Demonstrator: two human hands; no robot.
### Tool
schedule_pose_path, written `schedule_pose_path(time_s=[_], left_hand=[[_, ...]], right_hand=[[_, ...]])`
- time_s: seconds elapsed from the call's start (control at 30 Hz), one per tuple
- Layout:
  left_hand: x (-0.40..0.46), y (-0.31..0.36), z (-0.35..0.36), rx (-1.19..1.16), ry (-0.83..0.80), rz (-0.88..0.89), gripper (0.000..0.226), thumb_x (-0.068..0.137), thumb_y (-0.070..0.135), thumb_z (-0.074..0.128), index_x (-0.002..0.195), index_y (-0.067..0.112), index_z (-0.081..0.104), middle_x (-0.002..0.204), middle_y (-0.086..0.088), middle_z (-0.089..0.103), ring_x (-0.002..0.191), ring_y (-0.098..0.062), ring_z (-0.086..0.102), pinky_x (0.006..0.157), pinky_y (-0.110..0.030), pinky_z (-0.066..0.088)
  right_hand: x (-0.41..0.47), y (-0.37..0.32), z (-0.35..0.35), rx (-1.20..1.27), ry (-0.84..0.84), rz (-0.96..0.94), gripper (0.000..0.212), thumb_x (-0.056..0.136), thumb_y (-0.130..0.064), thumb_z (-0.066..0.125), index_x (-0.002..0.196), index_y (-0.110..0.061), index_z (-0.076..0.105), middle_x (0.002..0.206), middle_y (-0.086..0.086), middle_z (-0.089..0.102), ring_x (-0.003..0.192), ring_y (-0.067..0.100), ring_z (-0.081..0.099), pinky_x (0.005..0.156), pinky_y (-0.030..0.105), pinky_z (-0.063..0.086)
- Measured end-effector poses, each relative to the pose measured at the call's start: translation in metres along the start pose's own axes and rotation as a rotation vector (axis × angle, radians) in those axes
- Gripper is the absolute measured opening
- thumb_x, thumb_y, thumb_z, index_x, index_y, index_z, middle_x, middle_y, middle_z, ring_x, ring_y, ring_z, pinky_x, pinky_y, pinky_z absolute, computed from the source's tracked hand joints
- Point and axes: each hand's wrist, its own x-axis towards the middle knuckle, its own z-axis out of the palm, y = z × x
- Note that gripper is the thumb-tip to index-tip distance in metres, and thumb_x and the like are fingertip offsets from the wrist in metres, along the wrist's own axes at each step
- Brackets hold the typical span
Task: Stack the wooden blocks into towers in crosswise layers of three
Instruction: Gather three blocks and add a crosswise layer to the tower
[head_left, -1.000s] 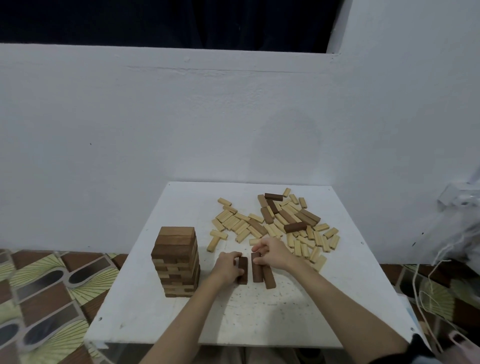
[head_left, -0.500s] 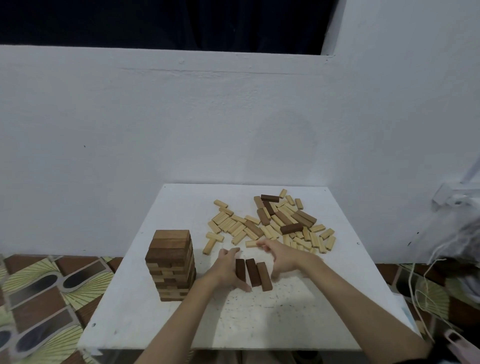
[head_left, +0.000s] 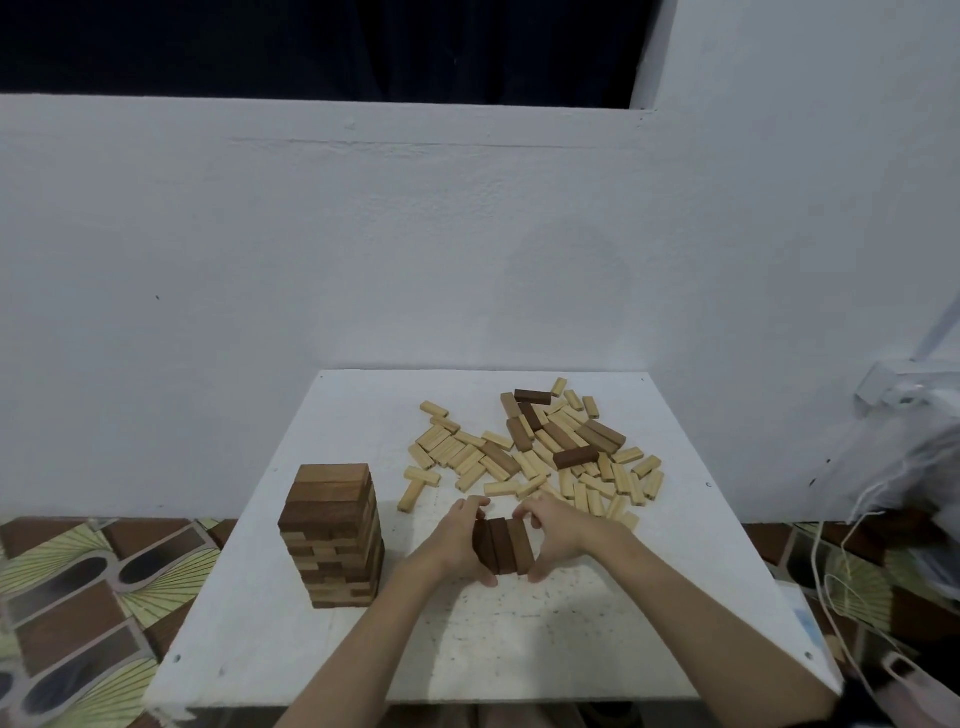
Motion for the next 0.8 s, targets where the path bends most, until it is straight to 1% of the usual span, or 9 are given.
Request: schedule_pose_path(time_s=[0.07,0.17,0.23,0.37,0.47,0.63,0.7,0.77,0.8], left_hand=[[0.001,-0.001,0.001,-0.019,-0.004,0.003,0.101,0.062,0.012,0.086,0.142,0.017,0.026,0.141,-0.002,0.034,0.128,-0.021,0.039,0.104,-0.033,0.037],[0.002,-0.002,0.004,-0.042,0.006,0.003,0.103,0.059,0.014,0.088,0.142,0.02,0.027,0.139,0.0,0.037,0.126,-0.021,0.039,0.104,-0.036,0.039],[0.002,-0.003,0.006,-0.067,0.013,0.007,0.102,0.058,0.014,0.088,0.141,0.021,0.028,0.136,0.001,0.038,0.124,-0.021,0.04,0.101,-0.036,0.041],[0.006,-0.004,0.009,-0.103,0.029,0.014,0.097,0.06,0.012,0.087,0.138,0.023,0.031,0.13,0.003,0.042,0.12,-0.019,0.045,0.092,-0.028,0.044],[0.007,-0.005,0.01,-0.122,0.015,0.028,0.094,0.061,0.009,0.085,0.137,0.024,0.032,0.128,0.003,0.043,0.118,-0.019,0.047,0.085,-0.024,0.046],[0.008,-0.009,0.009,-0.11,-0.007,0.052,0.095,0.059,0.009,0.086,0.137,0.025,0.032,0.127,0.003,0.044,0.116,-0.022,0.048,0.08,-0.025,0.051],[0.008,-0.009,0.009,-0.123,-0.007,0.05,0.1,0.057,0.01,0.087,0.138,0.025,0.031,0.129,0.004,0.043,0.116,-0.021,0.048,0.081,-0.025,0.052],[0.008,-0.009,0.008,-0.13,-0.01,0.051,0.104,0.055,0.011,0.088,0.14,0.024,0.03,0.131,0.003,0.042,0.116,-0.02,0.048,0.088,-0.03,0.051],[0.007,-0.009,0.008,-0.131,-0.011,0.051,0.105,0.055,0.012,0.089,0.14,0.023,0.029,0.131,0.002,0.042,0.116,-0.02,0.049,0.092,-0.033,0.05]], right_hand=[[-0.001,0.0,-0.001,0.008,-0.004,-0.012,0.095,0.065,-0.025,0.086,0.144,-0.023,0.032,0.137,0.001,0.036,0.124,0.021,0.043,0.099,0.039,0.044],[-0.002,0.0,0.0,0.014,0.009,-0.034,0.097,0.064,-0.028,0.086,0.144,-0.027,0.03,0.136,0.0,0.037,0.124,0.021,0.043,0.098,0.039,0.044],[-0.002,-0.001,0.004,0.019,0.029,-0.048,0.093,0.064,-0.029,0.086,0.141,-0.027,0.034,0.131,0.0,0.039,0.119,0.019,0.044,0.096,0.037,0.045],[0.0,-0.001,0.008,0.042,0.074,-0.082,0.079,0.062,-0.028,0.087,0.129,-0.023,0.045,0.121,-0.002,0.044,0.109,0.016,0.048,0.092,0.032,0.046],[0.0,0.001,0.009,0.051,0.086,-0.089,0.075,0.061,-0.032,0.086,0.125,-0.023,0.048,0.119,-0.002,0.046,0.106,0.016,0.05,0.091,0.033,0.048],[-0.004,0.006,0.013,0.076,0.111,-0.102,0.073,0.059,-0.036,0.085,0.12,-0.024,0.049,0.113,-0.005,0.05,0.101,0.013,0.052,0.088,0.034,0.05],[-0.006,0.006,0.011,0.102,0.115,-0.108,0.081,0.059,-0.036,0.086,0.127,-0.023,0.045,0.113,-0.009,0.047,0.102,0.011,0.05,0.087,0.03,0.048],[-0.008,0.007,0.01,0.135,0.114,-0.108,0.09,0.059,-0.036,0.087,0.134,-0.023,0.04,0.109,-0.012,0.041,0.1,0.008,0.045,0.084,0.026,0.042],[-0.008,0.007,0.009,0.143,0.114,-0.11,0.09,0.059,-0.035,0.087,0.135,-0.024,0.04,0.106,-0.014,0.039,0.098,0.007,0.044,0.081,0.024,0.04]])
